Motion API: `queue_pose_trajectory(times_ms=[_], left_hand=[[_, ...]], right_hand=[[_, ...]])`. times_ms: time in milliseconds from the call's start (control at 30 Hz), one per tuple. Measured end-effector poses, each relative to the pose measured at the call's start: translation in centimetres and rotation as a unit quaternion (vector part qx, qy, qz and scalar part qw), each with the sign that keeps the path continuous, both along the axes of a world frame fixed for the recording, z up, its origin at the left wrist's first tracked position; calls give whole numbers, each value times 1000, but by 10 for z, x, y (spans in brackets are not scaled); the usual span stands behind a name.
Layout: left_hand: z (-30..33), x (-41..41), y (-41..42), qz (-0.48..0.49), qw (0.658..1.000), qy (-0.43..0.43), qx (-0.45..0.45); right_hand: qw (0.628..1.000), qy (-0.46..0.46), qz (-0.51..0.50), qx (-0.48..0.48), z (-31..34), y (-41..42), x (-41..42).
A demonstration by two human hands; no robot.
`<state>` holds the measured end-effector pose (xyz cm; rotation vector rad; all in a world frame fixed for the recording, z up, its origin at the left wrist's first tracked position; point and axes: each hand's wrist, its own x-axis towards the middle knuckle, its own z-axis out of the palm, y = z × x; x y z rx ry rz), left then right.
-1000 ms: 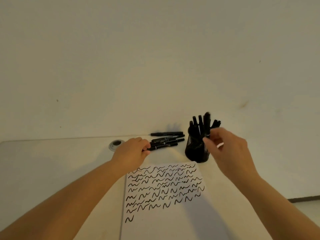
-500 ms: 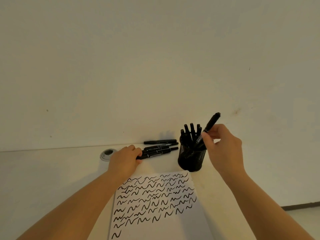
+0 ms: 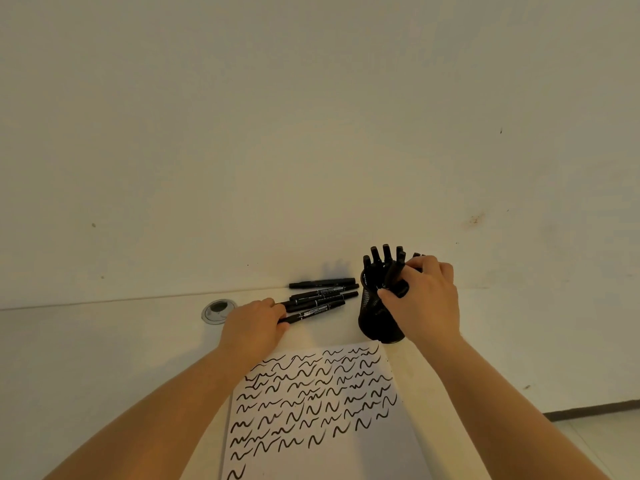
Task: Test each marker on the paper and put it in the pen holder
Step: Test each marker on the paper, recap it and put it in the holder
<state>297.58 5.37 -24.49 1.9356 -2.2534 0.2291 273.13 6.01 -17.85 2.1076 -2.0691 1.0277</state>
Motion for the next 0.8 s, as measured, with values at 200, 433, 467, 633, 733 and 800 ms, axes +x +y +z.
queue_pose_trajectory(times_ms=[200, 433, 467, 633, 733, 800], left_hand=[[2, 5, 17, 24, 997, 79, -11], [16, 4, 53, 38, 974, 222, 2], [18, 2, 61, 30, 969, 246, 8], [30, -12, 105, -26, 928, 370, 31], [35, -17, 128, -64, 914, 400, 27], [37, -16, 139, -81, 912, 402, 27]], right_hand=[[1000, -16, 15, 10, -1, 5, 1], [986, -57, 4, -155, 1, 38, 9], [982, -54, 12, -182, 1, 46, 13], [984, -116, 117, -74, -5, 84, 42], [942, -274, 170, 91, -14, 102, 62], [915, -327, 200, 128, -19, 110, 72]])
